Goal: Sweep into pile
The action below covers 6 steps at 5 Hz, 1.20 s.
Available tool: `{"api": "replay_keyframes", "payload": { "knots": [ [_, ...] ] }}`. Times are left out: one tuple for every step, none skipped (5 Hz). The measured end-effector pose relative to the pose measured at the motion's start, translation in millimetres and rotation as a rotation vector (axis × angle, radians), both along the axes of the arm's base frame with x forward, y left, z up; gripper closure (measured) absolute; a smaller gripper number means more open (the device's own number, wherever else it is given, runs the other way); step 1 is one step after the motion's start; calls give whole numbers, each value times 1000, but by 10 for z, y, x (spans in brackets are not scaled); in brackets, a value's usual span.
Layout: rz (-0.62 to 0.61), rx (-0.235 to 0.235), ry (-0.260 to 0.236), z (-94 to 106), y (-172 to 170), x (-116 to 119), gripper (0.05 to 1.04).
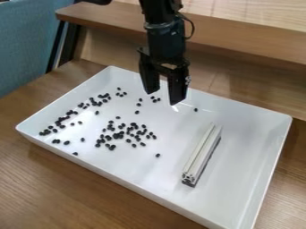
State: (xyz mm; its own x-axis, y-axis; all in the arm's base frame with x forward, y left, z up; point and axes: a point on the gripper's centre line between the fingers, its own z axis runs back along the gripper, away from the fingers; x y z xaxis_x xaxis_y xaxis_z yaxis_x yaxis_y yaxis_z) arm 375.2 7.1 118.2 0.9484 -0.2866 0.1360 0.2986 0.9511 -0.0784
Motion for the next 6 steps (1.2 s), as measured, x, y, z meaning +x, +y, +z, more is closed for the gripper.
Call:
{"api": "replay_keyframes", "payload": {
  "knots": [
    [5,-3,39,-144,0,-8,83],
    [-7,-7,58,-297,-140,25,83],
    [16,-33,46,-382,-268,84,83],
    [86,-46,42,-475,-324,66,83],
    [118,-48,38,-474,-514,75,83],
    [110,-56,29,-492,-622,72,83]
  ]
}}
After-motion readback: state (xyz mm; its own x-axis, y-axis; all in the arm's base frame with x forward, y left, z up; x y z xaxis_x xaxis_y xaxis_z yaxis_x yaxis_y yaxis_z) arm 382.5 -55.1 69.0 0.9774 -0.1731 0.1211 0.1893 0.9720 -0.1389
